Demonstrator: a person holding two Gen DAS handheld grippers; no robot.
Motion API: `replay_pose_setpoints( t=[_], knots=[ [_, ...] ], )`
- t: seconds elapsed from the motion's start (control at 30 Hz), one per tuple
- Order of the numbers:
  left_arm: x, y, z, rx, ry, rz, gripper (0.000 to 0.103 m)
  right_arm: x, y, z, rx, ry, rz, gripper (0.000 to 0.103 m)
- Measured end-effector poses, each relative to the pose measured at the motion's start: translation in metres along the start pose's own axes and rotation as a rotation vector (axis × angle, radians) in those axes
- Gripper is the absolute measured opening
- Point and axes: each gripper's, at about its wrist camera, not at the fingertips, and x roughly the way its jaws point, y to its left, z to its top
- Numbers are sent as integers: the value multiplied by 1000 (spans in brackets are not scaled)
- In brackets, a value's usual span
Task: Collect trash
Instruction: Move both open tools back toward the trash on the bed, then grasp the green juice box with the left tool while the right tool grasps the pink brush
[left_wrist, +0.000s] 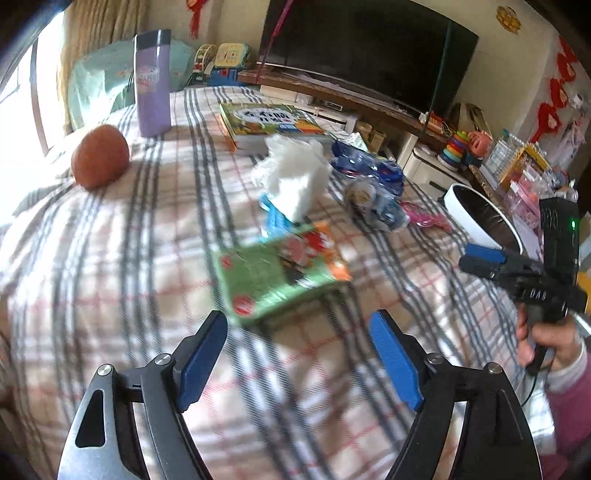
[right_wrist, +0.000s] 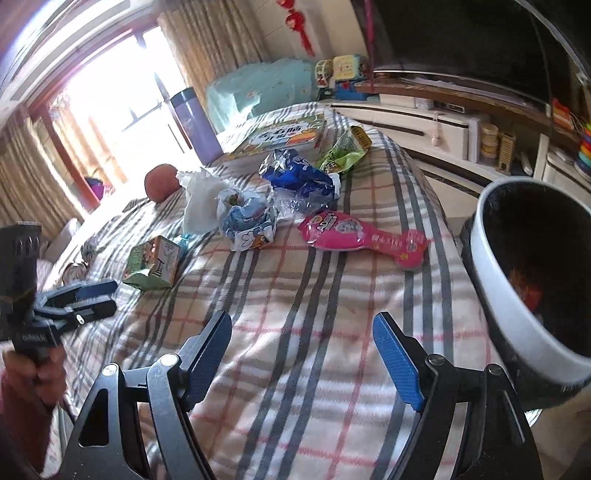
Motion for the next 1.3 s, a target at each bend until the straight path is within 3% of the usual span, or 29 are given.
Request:
replay_pose_setpoints(
  t=[0.13, 0.33, 0.57, 0.7, 0.73, 0.77, 0.8, 0.87, 0.97, 1.1, 1.3],
  knots=[
    [7, 11, 12, 109, 31, 36, 85, 4, -6, 14, -35, 1, 1, 81],
    [23, 6, 28, 258, 64, 11, 85, 19, -10, 36, -119, 47, -14, 81],
    [46, 2, 38, 352, 107, -63, 85, 52, -10, 52, -257, 154, -54, 81],
    [57, -4, 35, 390, 106, -53, 85, 67, -16, 52, -277, 197, -87, 79],
    [58, -5, 34, 387, 100, -51, 84, 68, -17, 52, -275, 196, -89, 76],
    [60, -4, 33, 379, 97, -55, 83, 67, -17, 51, -274, 191, -94, 66],
    [61, -4, 32, 368, 96, -57, 78, 66, -18, 51, -271, 188, -104, 48],
    [61, -4, 31, 343, 98, -63, 65, 65, -22, 52, -246, 185, -109, 37],
    [59, -6, 29, 291, 95, -60, 63, 58, -30, 50, -183, 169, -87, 15],
    [54, -16, 22, 224, 90, -88, 59, 45, -34, 45, -102, 141, -26, 4],
    [53, -34, 12, 101, 91, -120, 57, 31, -25, 25, -41, 125, 40, 3]
  ],
)
